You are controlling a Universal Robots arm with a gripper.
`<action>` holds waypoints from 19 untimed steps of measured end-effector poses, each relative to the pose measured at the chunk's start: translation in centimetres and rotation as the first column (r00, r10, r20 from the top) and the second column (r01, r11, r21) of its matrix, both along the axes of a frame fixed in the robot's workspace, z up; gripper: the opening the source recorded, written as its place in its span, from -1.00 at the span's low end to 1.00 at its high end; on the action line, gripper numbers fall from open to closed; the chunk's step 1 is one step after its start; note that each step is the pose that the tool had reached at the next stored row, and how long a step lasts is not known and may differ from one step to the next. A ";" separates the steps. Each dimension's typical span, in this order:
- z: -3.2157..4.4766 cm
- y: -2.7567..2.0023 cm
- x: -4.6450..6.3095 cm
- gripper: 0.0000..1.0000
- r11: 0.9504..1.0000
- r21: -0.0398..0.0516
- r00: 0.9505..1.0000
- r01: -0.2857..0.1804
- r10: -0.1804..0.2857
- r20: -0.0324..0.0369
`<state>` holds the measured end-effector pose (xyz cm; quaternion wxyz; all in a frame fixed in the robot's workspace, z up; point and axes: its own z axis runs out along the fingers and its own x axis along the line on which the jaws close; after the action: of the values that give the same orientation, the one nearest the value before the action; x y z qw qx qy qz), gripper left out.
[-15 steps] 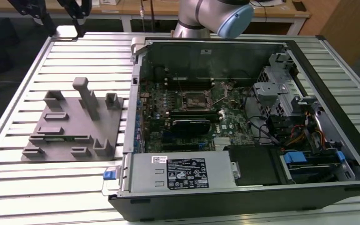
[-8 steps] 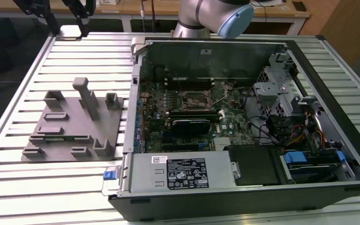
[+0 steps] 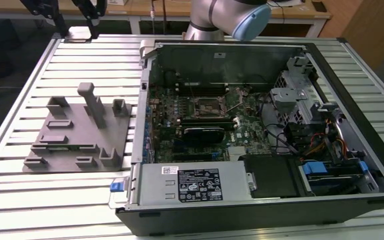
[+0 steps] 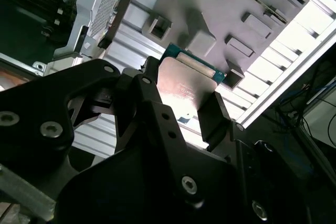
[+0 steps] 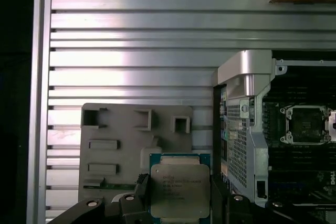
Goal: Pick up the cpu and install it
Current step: 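Pick up the cpu and move it towards the insertion slot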
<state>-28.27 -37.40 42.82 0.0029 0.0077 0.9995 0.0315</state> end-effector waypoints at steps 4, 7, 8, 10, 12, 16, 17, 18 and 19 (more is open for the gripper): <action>0.00 0.10 0.5 0.08 1.000 0.000 1.000 0.000 0.000 0.000; 0.00 0.18 1.0 0.08 1.000 0.000 1.000 0.000 0.000 0.000; 0.00 0.21 1.1 0.08 1.000 0.000 1.000 0.000 0.000 0.000; 0.00 0.27 1.5 0.08 1.000 0.000 1.000 0.000 0.000 0.000; 0.00 0.34 1.8 0.08 1.000 0.000 1.000 0.000 0.000 0.000; 0.00 0.42 2.5 0.08 1.000 0.000 1.000 0.000 0.000 0.000; -0.01 0.43 2.7 0.08 1.000 0.000 1.000 0.000 0.000 0.000; -0.01 0.44 2.9 0.08 1.000 0.000 1.000 0.000 0.000 0.000; -0.02 0.46 3.0 0.08 1.000 0.000 1.000 0.000 0.000 0.000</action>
<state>-25.23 -36.93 42.79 0.0029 0.0077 0.9995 0.0314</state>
